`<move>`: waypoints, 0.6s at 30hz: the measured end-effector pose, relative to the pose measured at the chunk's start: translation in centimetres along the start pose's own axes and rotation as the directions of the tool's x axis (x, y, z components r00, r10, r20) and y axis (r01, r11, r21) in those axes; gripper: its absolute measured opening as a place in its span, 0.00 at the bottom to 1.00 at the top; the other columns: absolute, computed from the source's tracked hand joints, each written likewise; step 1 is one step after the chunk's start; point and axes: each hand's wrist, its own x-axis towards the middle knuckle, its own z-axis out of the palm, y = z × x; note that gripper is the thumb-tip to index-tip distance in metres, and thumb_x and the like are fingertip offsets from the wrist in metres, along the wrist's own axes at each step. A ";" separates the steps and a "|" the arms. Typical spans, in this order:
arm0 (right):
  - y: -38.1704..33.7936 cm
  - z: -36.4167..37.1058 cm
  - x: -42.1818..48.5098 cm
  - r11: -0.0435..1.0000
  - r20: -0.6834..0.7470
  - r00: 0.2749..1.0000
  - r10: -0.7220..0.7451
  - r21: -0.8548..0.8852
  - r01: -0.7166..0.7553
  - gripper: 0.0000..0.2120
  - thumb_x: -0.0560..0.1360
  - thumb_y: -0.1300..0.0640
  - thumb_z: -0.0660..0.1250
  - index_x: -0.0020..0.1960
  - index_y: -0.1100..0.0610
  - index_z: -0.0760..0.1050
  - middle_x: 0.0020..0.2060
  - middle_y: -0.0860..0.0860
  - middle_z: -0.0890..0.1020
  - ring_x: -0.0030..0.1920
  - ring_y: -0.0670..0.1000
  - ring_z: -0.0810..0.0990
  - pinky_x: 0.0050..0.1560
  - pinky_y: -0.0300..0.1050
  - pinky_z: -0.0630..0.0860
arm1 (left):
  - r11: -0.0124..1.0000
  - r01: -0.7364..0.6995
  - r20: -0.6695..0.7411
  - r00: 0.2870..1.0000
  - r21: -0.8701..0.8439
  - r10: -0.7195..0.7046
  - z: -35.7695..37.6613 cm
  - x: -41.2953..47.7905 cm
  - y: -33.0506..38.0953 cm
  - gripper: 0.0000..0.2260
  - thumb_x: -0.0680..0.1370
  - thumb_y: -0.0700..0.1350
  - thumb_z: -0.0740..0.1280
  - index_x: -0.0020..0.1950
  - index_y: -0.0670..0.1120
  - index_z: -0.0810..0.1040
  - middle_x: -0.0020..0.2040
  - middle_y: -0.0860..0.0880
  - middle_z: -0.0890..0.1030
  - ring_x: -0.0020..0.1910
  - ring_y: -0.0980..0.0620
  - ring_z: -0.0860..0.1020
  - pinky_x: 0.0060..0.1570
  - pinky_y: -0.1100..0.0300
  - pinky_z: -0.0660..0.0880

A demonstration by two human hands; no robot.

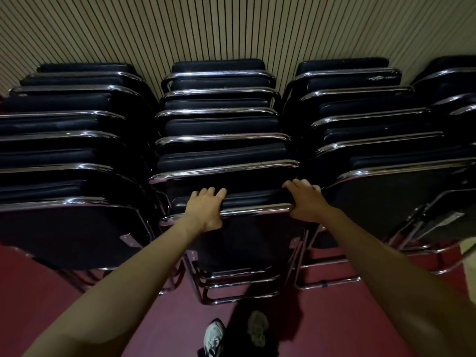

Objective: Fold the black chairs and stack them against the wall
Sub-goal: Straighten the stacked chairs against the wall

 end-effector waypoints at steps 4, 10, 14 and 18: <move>-0.4 0.7 -0.4 1.000 -0.035 0.999 -0.004 -0.015 0.004 0.30 0.67 0.55 0.68 0.68 0.50 0.62 0.61 0.49 0.68 0.64 0.53 0.64 0.66 0.55 0.61 | 0.993 0.008 0.026 1.000 0.115 -0.012 0.1 -0.6 -1.0 0.35 0.73 0.48 0.69 0.75 0.48 0.55 0.65 0.43 0.70 0.64 0.43 0.69 0.65 0.50 0.65; -0.8 0.4 -1.3 0.999 0.013 1.000 -0.027 -0.030 0.028 0.30 0.69 0.55 0.67 0.68 0.50 0.61 0.60 0.50 0.67 0.63 0.53 0.64 0.64 0.56 0.62 | 0.996 -0.016 0.081 0.997 0.090 0.009 0.0 -1.8 -1.6 0.34 0.74 0.46 0.67 0.76 0.48 0.54 0.66 0.44 0.69 0.65 0.43 0.68 0.65 0.49 0.64; -1.9 -0.2 -0.5 0.998 0.019 0.999 -0.050 -0.035 0.051 0.28 0.69 0.57 0.67 0.67 0.51 0.62 0.58 0.51 0.68 0.63 0.54 0.65 0.64 0.58 0.63 | 0.997 0.007 0.066 0.998 0.074 -0.012 -0.1 -1.8 -2.9 0.32 0.74 0.45 0.66 0.75 0.48 0.55 0.64 0.44 0.70 0.65 0.43 0.68 0.65 0.50 0.64; -2.5 0.7 0.6 0.999 0.049 0.998 -0.048 -0.007 0.048 0.29 0.69 0.59 0.68 0.68 0.51 0.62 0.59 0.51 0.68 0.64 0.54 0.64 0.67 0.61 0.60 | 0.996 0.031 0.081 0.996 0.079 -0.037 0.9 -1.4 -3.6 0.30 0.75 0.44 0.65 0.74 0.48 0.56 0.63 0.44 0.70 0.64 0.44 0.69 0.64 0.51 0.64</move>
